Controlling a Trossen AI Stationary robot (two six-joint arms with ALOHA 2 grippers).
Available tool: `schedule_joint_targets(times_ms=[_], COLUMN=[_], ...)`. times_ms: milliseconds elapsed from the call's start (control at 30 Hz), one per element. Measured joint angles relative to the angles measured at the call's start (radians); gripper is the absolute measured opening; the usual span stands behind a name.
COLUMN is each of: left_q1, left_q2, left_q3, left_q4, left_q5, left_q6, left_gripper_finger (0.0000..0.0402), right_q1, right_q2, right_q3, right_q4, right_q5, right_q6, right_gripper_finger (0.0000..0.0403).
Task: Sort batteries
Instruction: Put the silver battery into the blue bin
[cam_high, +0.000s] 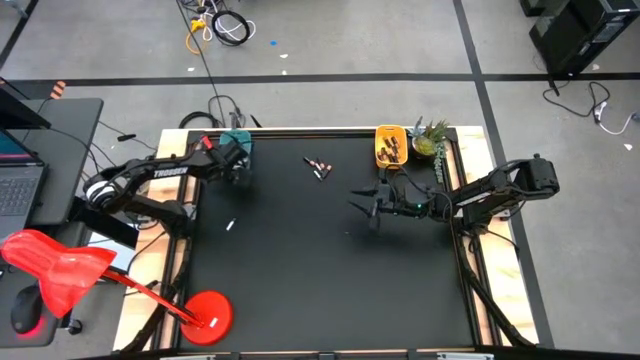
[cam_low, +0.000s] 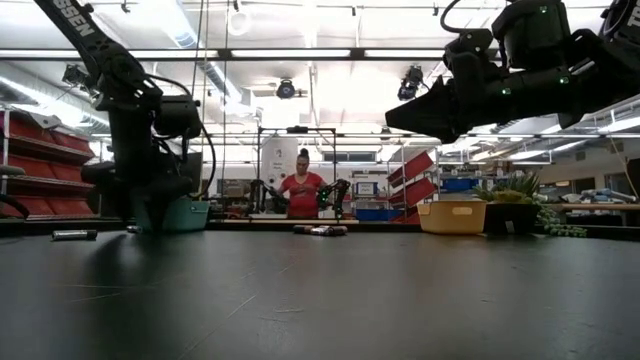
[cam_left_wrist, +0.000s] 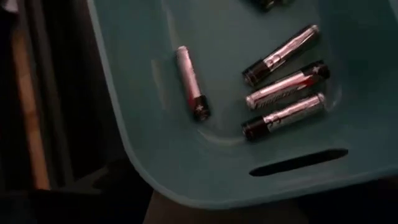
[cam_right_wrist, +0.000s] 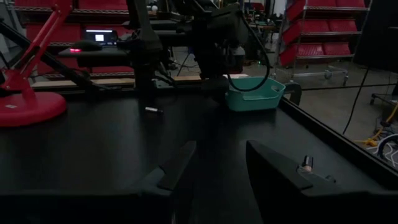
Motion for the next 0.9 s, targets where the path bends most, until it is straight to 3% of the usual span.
schedule_joint_targets(times_ms=[233, 900], left_q1=[0.034, -0.047], left_q2=[0.0, 0.0], left_q3=[-0.073, -0.081], left_q4=[0.135, 0.085], left_q5=[0.081, 0.146], left_q6=[-0.01, -0.056], left_gripper_finger=[0.0339, 0.0339], right_q1=[0.0, 0.0], right_q2=[0.0, 0.0], right_q3=[0.0, 0.0], right_q4=[0.006, 0.013], right_q5=[-0.024, -0.026], right_q6=[0.0, -0.001], right_gripper_finger=[0.0149, 0.0149])
